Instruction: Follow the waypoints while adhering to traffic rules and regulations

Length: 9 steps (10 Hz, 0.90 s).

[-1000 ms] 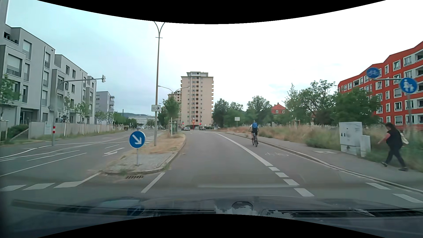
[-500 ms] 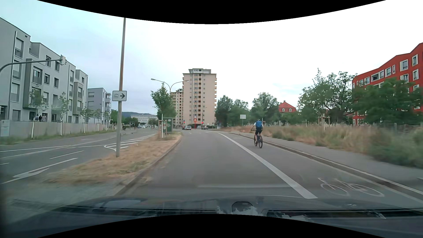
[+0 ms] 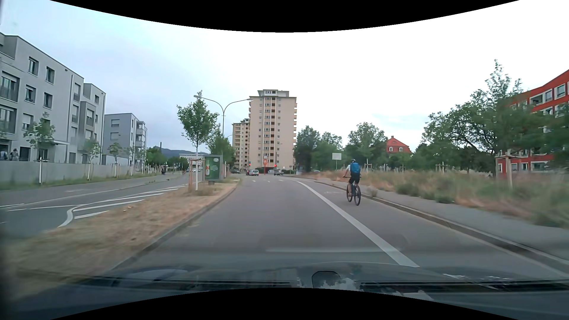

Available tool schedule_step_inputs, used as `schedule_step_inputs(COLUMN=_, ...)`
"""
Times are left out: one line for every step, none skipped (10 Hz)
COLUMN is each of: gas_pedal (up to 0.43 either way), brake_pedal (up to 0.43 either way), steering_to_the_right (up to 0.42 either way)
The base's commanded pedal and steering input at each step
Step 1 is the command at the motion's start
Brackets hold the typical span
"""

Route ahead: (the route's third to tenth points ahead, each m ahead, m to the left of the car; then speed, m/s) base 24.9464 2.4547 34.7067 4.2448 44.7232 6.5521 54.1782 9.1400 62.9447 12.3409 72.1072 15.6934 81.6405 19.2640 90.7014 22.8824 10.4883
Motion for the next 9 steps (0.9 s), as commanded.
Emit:
schedule_step_inputs(gas_pedal=0.047, brake_pedal=0.0, steering_to_the_right=-0.019)
schedule_step_inputs(gas_pedal=0.047, brake_pedal=0.0, steering_to_the_right=-0.02)
schedule_step_inputs(gas_pedal=0.047, brake_pedal=0.0, steering_to_the_right=-0.02)
schedule_step_inputs(gas_pedal=0.047, brake_pedal=0.0, steering_to_the_right=-0.02)
schedule_step_inputs(gas_pedal=0.047, brake_pedal=0.0, steering_to_the_right=-0.021)
schedule_step_inputs(gas_pedal=0.047, brake_pedal=0.0, steering_to_the_right=-0.023)
schedule_step_inputs(gas_pedal=0.047, brake_pedal=0.0, steering_to_the_right=-0.024)
schedule_step_inputs(gas_pedal=0.039, brake_pedal=0.0, steering_to_the_right=-0.024)
schedule_step_inputs(gas_pedal=0.0, brake_pedal=0.0, steering_to_the_right=-0.024)
